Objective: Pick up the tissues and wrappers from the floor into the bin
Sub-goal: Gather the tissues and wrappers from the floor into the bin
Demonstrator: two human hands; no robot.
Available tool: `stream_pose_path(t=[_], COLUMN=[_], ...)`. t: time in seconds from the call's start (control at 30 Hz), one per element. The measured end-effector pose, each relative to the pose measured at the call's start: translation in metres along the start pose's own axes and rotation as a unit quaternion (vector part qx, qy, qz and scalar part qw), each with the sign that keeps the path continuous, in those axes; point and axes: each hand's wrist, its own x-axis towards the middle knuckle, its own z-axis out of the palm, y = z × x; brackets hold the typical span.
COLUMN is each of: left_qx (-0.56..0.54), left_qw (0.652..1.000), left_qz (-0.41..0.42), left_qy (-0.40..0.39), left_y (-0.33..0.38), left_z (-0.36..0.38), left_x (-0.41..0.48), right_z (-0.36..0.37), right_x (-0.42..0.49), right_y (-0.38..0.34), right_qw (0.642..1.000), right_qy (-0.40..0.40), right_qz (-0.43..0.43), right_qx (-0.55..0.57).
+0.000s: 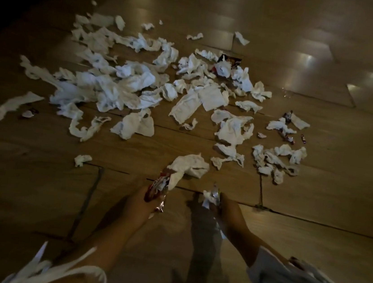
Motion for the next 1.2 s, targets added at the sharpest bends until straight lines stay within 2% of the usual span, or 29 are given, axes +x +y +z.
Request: stream_pose_path(t=[0.07,0.17,0.3,0.47,0.6,0.7,0.83,0.97,1.2], left_qx=[-0.065,-0.071,-0.066,-0.091,-0.069,-0.092,-0.147,-0.189,-0.175], left_qw=[0.998,0.997,0.996,0.992,0.989,0.979,0.945,0.903,0.827], left_qz=[-0.001,0.019,0.050,0.032,0.028,0.030,0.004,-0.022,-0.090], left_qy=[-0.021,-0.004,0.032,0.077,0.127,0.180,0.291,0.386,0.526], left_y=[0.003,0.019,0.040,0.054,0.062,0.054,0.026,-0.007,-0.058], left_z=[-0.019,-0.061,-0.133,-0.238,-0.315,-0.362,-0.414,-0.464,-0.516], left_x=[-0.017,-0.057,-0.125,-0.227,-0.295,-0.327,-0.360,-0.389,-0.405], right_z=[-0.003,-0.012,-0.022,-0.024,-0.011,0.020,0.079,0.141,0.242], right_x=[-0.018,-0.039,-0.070,-0.126,-0.165,-0.185,-0.214,-0.251,-0.275], right_y=[-0.025,-0.075,-0.165,-0.305,-0.417,-0.485,-0.548,-0.595,-0.636], right_qw=[0.999,0.997,0.994,0.976,0.954,0.935,0.906,0.883,0.855], right_qy=[0.011,-0.004,-0.074,-0.175,-0.218,-0.235,-0.282,-0.348,-0.405], right_qz=[-0.017,-0.029,-0.074,-0.120,-0.190,-0.244,-0.310,-0.317,-0.320], right_qx=[0.039,0.071,0.016,-0.045,-0.082,-0.101,-0.058,-0.010,-0.049])
